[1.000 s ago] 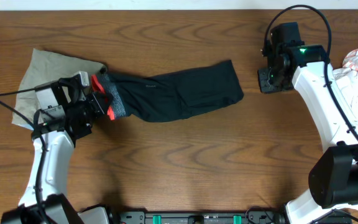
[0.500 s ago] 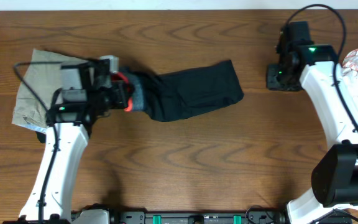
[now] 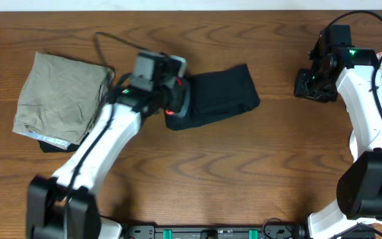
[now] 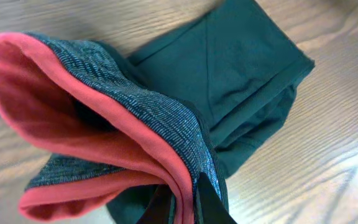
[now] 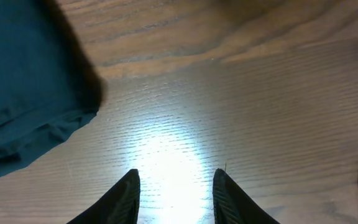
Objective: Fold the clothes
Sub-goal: 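Carry the waistband right with the left gripper, laying it over the leggings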
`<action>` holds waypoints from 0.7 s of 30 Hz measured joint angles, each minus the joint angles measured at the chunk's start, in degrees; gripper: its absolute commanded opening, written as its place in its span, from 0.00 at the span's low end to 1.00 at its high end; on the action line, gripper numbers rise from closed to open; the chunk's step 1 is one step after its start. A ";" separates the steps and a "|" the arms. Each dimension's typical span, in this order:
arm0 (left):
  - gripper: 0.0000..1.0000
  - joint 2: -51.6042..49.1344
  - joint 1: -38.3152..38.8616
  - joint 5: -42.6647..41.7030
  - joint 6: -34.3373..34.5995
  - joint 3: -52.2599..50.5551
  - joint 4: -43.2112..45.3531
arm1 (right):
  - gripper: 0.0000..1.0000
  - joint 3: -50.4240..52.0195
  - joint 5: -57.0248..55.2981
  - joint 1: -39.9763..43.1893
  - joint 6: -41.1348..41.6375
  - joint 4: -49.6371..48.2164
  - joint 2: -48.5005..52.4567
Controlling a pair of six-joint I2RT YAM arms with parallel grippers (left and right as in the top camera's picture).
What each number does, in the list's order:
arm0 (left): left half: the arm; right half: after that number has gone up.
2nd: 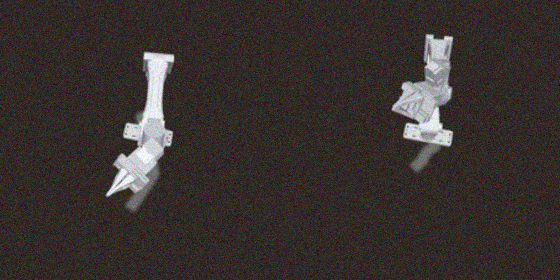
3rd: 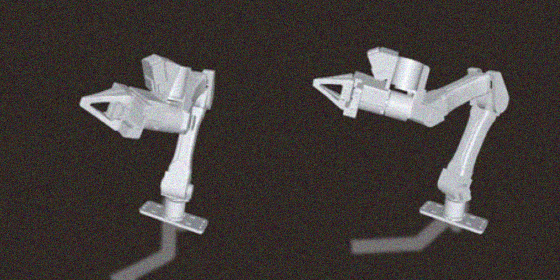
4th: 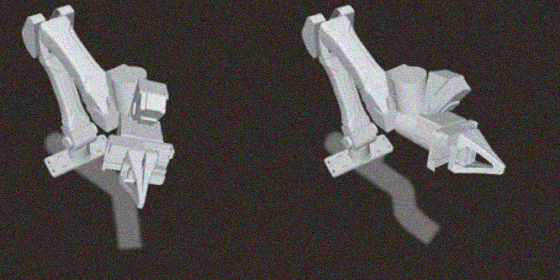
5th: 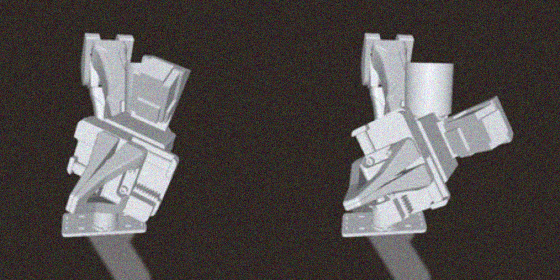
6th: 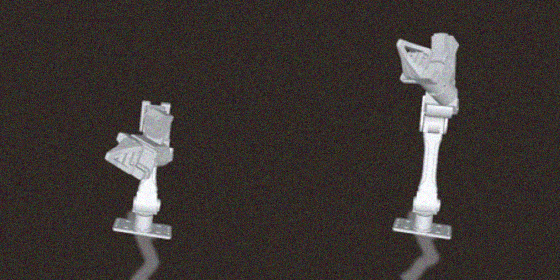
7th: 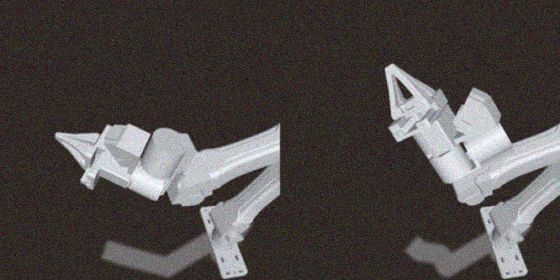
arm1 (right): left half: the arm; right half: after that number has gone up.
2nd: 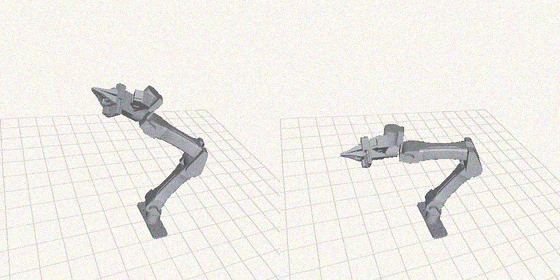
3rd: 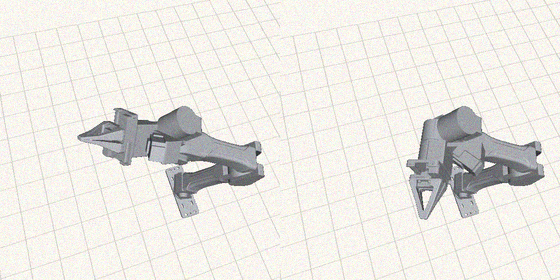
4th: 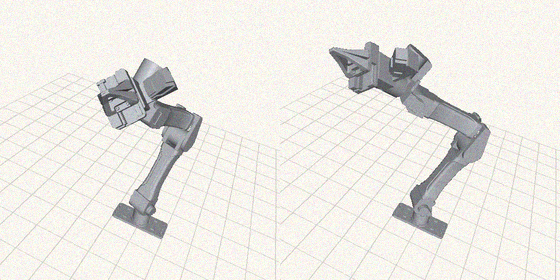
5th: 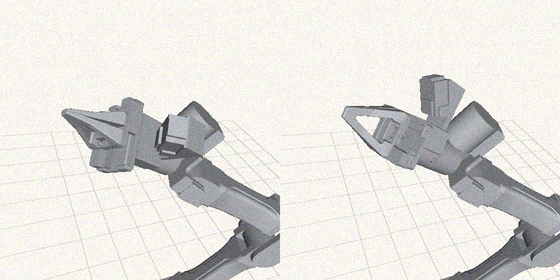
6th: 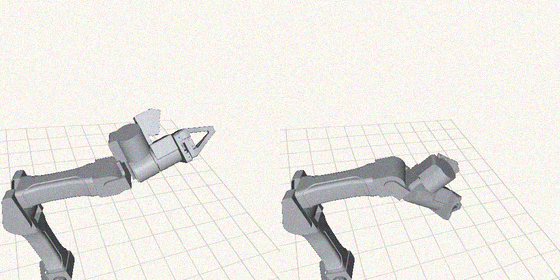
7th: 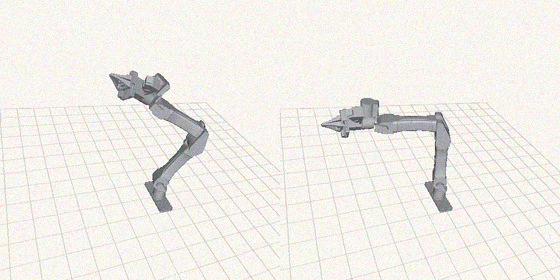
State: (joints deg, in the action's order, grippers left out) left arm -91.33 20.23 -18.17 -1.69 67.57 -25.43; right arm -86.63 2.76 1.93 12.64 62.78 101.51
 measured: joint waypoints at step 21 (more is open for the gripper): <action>0.06 -9.73 10.78 5.31 0.44 11.10 5.57 | 0.37 -0.04 1.60 0.00 0.00 3.50 0.00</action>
State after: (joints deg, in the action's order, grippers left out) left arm -101.06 31.00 -12.86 -1.26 78.67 -19.86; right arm -86.67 4.36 1.93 12.64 66.28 101.51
